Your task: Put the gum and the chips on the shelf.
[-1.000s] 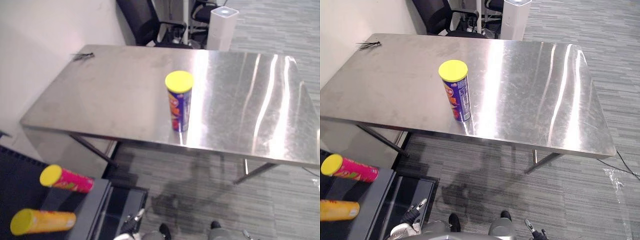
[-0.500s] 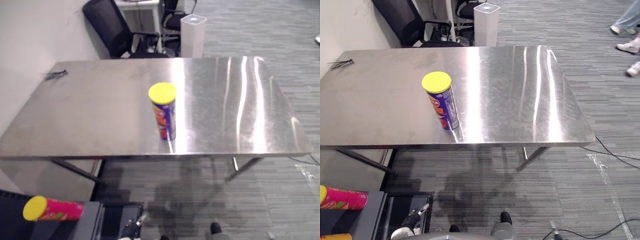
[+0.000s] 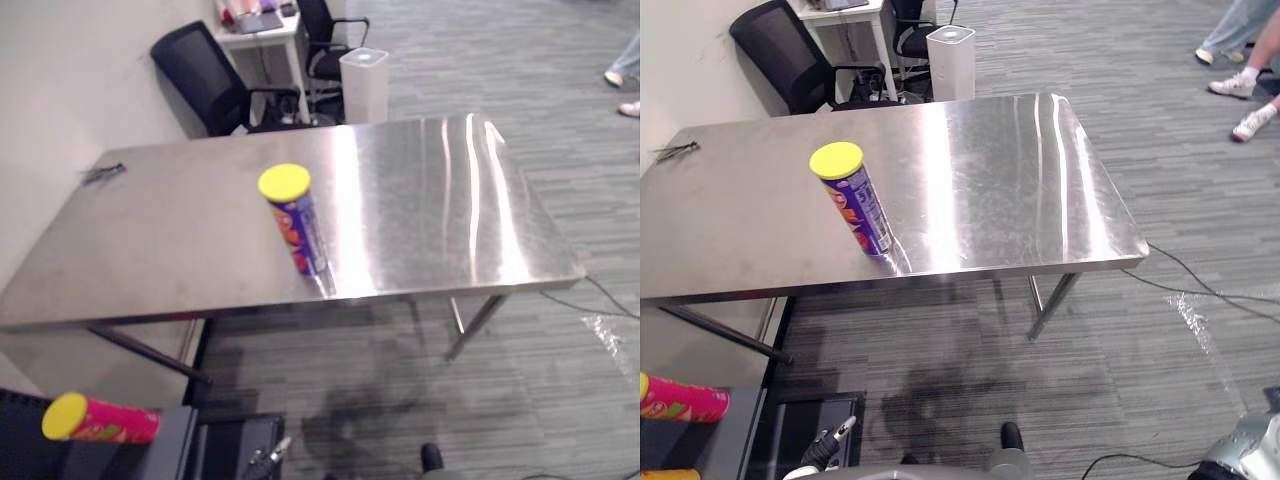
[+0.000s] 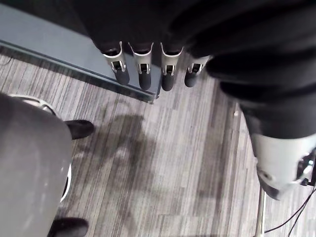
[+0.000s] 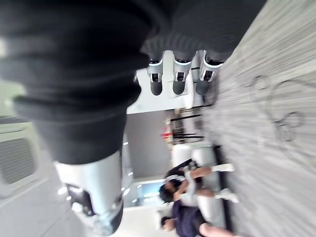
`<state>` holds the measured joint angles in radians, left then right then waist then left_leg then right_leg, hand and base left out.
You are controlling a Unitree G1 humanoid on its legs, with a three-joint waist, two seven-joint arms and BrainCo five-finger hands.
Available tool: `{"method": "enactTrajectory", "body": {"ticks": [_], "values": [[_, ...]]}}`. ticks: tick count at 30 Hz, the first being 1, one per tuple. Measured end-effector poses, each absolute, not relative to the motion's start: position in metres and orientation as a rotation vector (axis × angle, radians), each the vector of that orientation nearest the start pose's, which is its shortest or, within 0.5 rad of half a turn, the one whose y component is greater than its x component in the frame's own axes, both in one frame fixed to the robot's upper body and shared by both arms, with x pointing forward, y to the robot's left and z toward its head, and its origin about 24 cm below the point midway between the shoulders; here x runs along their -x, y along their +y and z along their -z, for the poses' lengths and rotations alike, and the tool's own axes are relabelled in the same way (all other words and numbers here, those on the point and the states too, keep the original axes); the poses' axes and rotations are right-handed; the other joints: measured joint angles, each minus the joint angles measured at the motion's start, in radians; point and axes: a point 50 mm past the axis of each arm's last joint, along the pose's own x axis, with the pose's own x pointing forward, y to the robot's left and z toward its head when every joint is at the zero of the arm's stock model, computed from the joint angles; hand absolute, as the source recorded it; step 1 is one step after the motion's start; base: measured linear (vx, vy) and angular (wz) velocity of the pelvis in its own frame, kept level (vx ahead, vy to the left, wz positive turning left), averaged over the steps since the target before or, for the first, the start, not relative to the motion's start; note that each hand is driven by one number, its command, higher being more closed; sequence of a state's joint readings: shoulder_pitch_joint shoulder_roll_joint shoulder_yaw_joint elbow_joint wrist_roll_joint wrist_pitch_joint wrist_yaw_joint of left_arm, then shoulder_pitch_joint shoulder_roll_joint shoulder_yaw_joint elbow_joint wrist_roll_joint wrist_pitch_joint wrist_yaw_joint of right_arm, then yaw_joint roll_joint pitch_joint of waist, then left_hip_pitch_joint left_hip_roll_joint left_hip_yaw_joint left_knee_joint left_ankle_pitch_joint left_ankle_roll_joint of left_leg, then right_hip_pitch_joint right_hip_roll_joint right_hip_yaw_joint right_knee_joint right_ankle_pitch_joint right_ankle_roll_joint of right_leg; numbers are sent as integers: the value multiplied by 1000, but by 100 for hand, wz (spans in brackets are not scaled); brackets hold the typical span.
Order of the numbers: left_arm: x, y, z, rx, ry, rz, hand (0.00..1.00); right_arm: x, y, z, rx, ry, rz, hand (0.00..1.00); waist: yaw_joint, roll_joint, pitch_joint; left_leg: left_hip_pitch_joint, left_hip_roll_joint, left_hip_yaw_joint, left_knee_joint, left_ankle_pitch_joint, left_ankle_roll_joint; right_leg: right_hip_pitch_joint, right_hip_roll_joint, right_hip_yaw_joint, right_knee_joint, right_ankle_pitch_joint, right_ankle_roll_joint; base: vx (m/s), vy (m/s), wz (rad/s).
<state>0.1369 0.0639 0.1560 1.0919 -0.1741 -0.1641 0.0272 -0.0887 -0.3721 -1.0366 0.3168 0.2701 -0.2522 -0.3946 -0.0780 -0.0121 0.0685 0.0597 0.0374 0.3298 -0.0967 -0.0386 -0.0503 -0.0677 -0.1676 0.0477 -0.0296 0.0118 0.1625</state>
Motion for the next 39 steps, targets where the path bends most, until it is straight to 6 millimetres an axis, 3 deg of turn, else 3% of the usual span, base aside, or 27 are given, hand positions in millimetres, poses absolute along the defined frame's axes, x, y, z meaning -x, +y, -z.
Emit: {"method": "enactTrajectory", "body": {"ticks": [3, 4, 6, 8, 13, 15, 18, 20, 39], "values": [[-73, 204, 162, 111, 1032, -331, 0, -154, -411, -135, 85, -504, 1250, 0, 1, -17, -30, -3, -1, -16, 2, 2, 1, 5, -3, -16, 4, 1, 0, 30, -27, 15], [-76, 204, 161, 101, 1025, -319, 0, -174, -387, -160, 132, -614, 1082, 0, 1, -24, -33, -4, -5, -28, 2, 2, 2, 10, -7, -25, 4, 1, 0, 28, -12, 19], [-76, 204, 161, 96, 1024, -311, 0, -183, -370, -174, 188, -669, 970, 0, 0, -25, -32, -3, -7, -45, 2, 3, 3, 21, -11, -42, 3, 1, 0, 18, -12, 27], [-77, 205, 160, 84, 1020, -299, 0, -201, -340, -186, 236, -726, 749, 0, 4, -31, -34, -3, -8, -72, 2, 5, 6, 37, -15, -63, 3, 1, 0, 16, -16, 35], [-80, 204, 159, 86, 1004, -280, 0, -234, -294, -178, 193, -686, 394, 0, 34, -31, -35, -2, -13, -104, 2, 10, 12, 56, -21, -95, 3, 0, -1, -15, -25, 22], [-82, 202, 159, 78, 999, -258, 0, -250, -266, -169, 161, -641, 221, 0, 49, -31, -35, -3, -16, -112, 2, 13, 15, 60, -24, -103, 3, -1, -2, -38, -24, 9], [-85, 201, 158, 66, 990, -239, 0, -265, -238, -150, 114, -549, 59, 0, 55, -33, -33, -4, -18, -131, 14, 13, 14, 76, -28, -124, 4, -8, -11, -43, -26, 19], [-86, 200, 157, 65, 988, -234, 0, -271, -224, -149, 110, -535, -16, 0, 60, -32, -30, -5, -18, -133, 16, 13, 15, 76, -28, -126, 4, -9, -11, -62, -29, 5], [-94, 197, 156, 45, 976, -205, 0, -308, -184, -120, 21, -333, -189, 0, 67, -21, -1, -2, -6, -147, 13, 23, 6, 89, -10, -144, -1, -14, -12, -11, -12, 2]]}}
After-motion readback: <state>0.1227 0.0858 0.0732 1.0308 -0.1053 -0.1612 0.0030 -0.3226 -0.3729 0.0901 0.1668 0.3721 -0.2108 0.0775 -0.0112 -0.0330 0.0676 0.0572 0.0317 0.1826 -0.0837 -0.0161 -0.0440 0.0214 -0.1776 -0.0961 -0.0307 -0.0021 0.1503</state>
